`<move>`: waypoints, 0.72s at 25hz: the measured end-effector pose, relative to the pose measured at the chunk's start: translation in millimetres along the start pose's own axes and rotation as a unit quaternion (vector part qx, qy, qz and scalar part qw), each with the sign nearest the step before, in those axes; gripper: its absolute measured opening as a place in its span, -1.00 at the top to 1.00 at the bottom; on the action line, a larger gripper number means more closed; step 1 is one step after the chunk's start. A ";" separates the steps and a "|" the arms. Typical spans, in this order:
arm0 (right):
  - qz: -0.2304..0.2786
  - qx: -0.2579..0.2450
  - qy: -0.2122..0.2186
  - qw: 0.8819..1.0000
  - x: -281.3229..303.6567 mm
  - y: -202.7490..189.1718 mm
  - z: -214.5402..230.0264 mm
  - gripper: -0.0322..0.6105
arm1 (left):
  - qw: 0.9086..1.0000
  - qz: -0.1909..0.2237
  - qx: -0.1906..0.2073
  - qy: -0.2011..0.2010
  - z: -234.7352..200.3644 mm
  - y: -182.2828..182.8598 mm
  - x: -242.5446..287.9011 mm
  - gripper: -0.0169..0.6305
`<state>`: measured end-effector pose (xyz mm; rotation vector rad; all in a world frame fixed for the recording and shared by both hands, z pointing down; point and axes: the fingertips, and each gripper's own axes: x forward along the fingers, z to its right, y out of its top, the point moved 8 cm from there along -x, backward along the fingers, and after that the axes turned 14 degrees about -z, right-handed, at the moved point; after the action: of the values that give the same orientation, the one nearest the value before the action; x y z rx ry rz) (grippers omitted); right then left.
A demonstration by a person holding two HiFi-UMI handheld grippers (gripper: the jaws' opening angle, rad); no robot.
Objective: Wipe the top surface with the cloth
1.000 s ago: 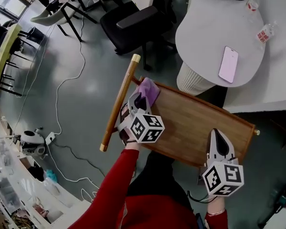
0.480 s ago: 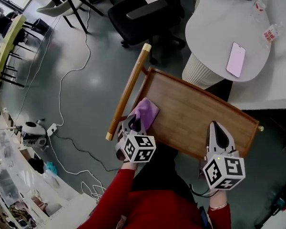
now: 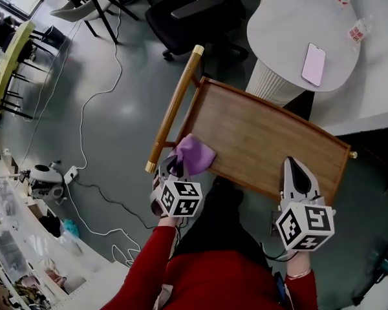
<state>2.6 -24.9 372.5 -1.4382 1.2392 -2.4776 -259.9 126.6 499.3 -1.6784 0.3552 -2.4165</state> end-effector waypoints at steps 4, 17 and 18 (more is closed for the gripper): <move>0.020 0.022 -0.028 0.999 -17.0 -21.3 7.4 0.89 | 0.999 0.010 0.029 -0.036 11.6 -3.8 -0.5 0.79; 0.080 0.224 -0.232 0.943 -149.3 -149.1 68.5 0.89 | 0.900 0.078 0.306 -0.302 260.9 51.7 -59.8 0.79; 0.082 0.238 -0.244 0.937 -157.0 -159.1 67.8 0.89 | 0.889 0.082 0.320 -0.317 279.2 54.4 -65.3 0.79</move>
<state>198.7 101.9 378.3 -1.5811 0.5850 -1.9414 25.0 66.8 518.4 -1.8543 -0.3496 -1.4773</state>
